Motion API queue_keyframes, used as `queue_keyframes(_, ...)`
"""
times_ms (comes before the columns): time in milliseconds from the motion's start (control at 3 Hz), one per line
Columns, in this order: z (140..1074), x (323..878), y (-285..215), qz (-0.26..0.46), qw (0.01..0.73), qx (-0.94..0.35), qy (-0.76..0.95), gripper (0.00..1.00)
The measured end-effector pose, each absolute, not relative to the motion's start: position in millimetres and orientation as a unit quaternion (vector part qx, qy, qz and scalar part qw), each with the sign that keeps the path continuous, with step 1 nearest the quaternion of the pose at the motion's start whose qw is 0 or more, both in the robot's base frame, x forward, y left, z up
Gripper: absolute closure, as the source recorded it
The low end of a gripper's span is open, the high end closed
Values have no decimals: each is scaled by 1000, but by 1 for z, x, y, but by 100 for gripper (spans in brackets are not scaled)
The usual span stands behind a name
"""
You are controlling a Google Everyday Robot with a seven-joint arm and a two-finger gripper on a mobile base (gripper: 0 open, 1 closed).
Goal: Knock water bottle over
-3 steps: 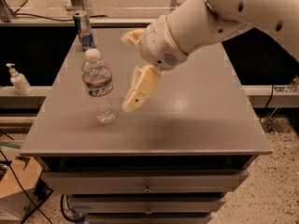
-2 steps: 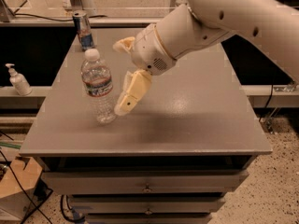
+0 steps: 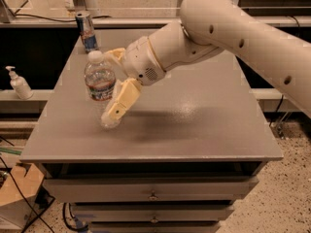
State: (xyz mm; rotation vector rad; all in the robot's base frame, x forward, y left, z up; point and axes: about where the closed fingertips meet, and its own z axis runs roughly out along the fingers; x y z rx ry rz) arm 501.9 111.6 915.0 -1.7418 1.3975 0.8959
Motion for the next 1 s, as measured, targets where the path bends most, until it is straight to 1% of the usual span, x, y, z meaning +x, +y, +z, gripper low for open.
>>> queue_keyframes(333,915,499,123,392,370,-654,530,18)
queue_keyframes(667,912,500,129,421,375,-636,527,41)
queue_keyframes(1000,910,506,119,423,382,-620,539,64)
